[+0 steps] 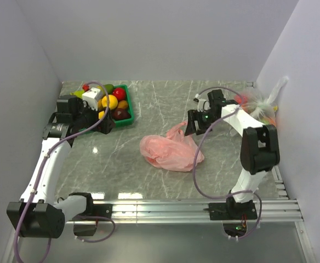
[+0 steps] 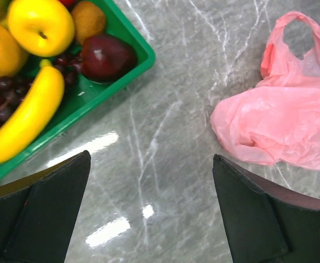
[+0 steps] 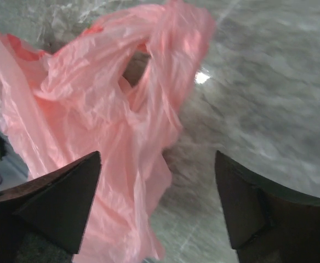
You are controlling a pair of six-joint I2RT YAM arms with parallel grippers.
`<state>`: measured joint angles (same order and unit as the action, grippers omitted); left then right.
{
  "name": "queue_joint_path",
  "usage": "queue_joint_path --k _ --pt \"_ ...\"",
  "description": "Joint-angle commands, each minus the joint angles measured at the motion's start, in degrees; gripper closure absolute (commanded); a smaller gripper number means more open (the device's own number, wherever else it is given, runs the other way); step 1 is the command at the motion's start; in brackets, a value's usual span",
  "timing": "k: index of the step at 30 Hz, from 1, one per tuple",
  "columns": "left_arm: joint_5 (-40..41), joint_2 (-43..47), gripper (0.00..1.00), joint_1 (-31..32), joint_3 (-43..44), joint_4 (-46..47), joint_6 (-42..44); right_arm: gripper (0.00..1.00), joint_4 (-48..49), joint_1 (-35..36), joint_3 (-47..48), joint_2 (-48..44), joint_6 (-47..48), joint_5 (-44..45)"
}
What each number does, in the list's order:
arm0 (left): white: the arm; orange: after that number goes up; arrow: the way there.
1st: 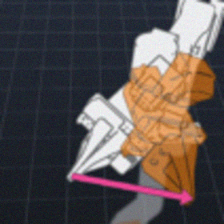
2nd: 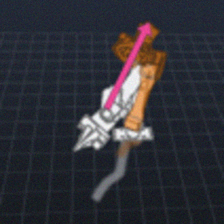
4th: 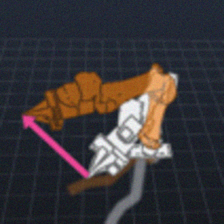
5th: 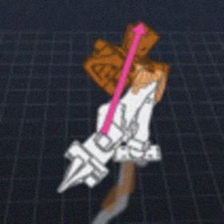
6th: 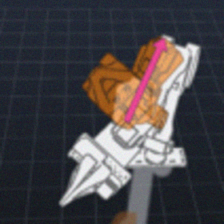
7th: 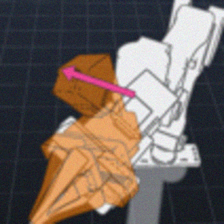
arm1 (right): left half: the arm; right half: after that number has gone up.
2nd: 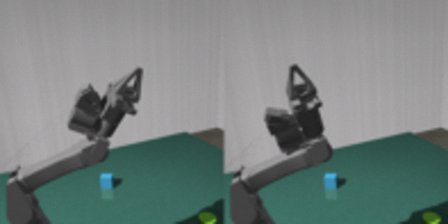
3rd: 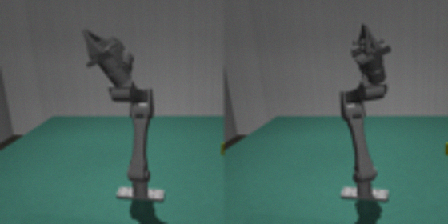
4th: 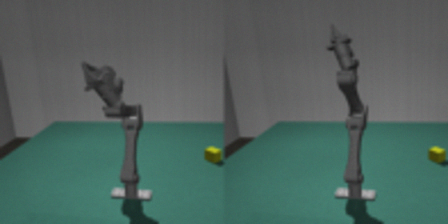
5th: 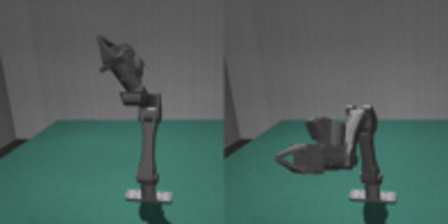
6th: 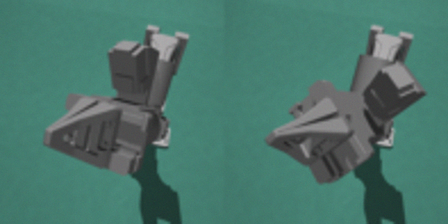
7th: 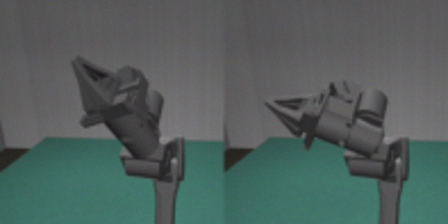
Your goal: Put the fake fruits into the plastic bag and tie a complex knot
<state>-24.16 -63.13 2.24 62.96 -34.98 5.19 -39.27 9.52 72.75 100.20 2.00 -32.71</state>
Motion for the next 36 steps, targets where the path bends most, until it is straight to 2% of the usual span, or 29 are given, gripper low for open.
queue_joint_path --k 1,3,4,6,7,8,10,13,16,17,20,23,25,30,36 --pt "-3.52 -0.32 0.01 0.13 -2.22 4.92 -2.55 0.29 1.21 1.38 5.46 4.55 -1.21 -6.13" --pt "-4.49 -1.11 0.01 0.13 -2.49 5.8 -3.25 0.47 -0.54 1.38 8.88 6.84 -0.77 -9.46" --pt "-4.84 -1.64 0.0 0.13 -2.4 6.06 -3.69 0.61 -1.16 1.38 10.03 6.93 -0.42 -10.17" --pt "-6.06 -1.9 0.01 0.13 -2.05 6.68 -4.66 0.79 -2.22 1.38 12.92 5.37 1.16 -11.41" --pt "-6.07 -1.99 0.01 0.13 -1.35 7.73 -4.75 0.94 -2.48 1.38 13.99 4.4 1.77 -12.63" --pt "-6.16 -2.08 0.01 0.13 -0.91 8.52 -7.19 1.0 -3.35 1.47 15.13 3.26 3.26 -13.25" --pt "-6.42 -2.52 0.01 0.13 0.92 10.01 -9.32 1.0 -4.85 1.56 19.34 -0.26 5.37 -15.27" --pt "-6.42 -3.4 0.01 0.13 4.61 10.81 -11.95 1.0 -8.71 2.78 23.66 -5.71 14.23 -18.17" --pt "-8.69 -4.54 0.01 0.13 8.04 11.51 -12.84 1.0 -12.32 6.99 23.23 -12.03 26.7 -17.57" --pt "-9.49 -4.98 0.01 0.13 8.49 12.12 -12.75 1.0 -14.07 8.31 22.18 -13.61 33.7 -15.22" --pt "-13.88 -5.24 0.01 0.13 8.67 14.05 -13.37 1.0 -13.21 14.55 13.59 -20.99 45.23 -10.64" --pt "-18.53 -5.42 0.01 0.22 7.09 15.9 -13.1 1.0 -8.66 20.33 -0.97 -29.94 52.99 -2.73" --pt "-19.34 -6.64 0.01 0.66 6.65 16.52 -12.49 1.0 -6.27 22.99 -6.28 -32.78 55.64 2.1" --pt "-18.82 -10.78 0.01 5.65 9.1 12.76 -5.83 1.0 0.06 28.26 -18.5 -37.27 58.29 5.9" --pt "-19.94 -14.03 0.01 14.36 8.94 13.62 0.51 1.0 2.0 29.33 -22.48 -39.38 56.1 5.03"
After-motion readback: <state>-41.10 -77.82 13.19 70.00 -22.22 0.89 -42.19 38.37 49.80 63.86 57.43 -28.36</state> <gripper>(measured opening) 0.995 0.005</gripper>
